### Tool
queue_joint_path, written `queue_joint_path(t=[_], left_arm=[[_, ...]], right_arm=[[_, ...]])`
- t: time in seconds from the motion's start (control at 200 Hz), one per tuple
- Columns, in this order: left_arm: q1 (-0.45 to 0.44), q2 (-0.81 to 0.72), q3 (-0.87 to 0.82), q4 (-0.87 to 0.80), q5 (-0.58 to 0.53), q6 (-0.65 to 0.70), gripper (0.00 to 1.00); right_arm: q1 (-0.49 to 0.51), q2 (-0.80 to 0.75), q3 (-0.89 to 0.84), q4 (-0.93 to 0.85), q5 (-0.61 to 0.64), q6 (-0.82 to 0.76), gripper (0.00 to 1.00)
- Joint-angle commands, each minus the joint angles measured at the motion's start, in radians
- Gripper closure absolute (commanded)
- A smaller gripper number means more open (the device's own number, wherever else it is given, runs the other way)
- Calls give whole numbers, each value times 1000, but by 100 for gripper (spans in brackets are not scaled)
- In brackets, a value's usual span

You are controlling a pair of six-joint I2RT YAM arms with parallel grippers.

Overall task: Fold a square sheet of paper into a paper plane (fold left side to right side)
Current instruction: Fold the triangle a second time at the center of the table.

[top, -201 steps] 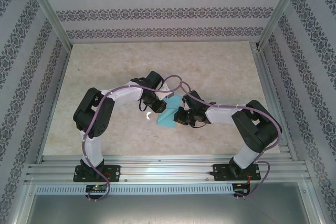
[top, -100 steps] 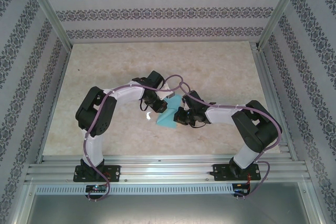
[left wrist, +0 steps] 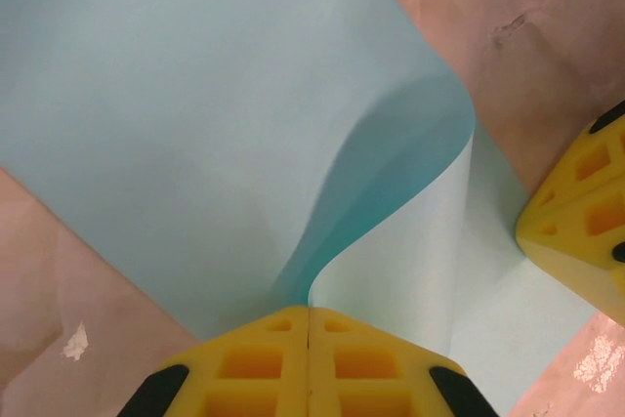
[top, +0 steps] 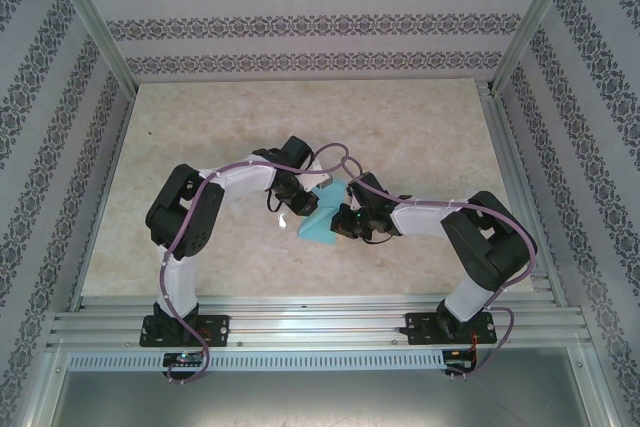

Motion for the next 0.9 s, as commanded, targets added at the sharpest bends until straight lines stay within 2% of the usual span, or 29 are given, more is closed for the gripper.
queue_joint_path(t=[0.0,0.894], left_arm=[[12,14,16,6,-33,14,95],[11,38,31,27,-30,0,94]], right_arm=[[14,25,1,-58,25,-21,92],[16,30,-3,-51,21,-17,91]])
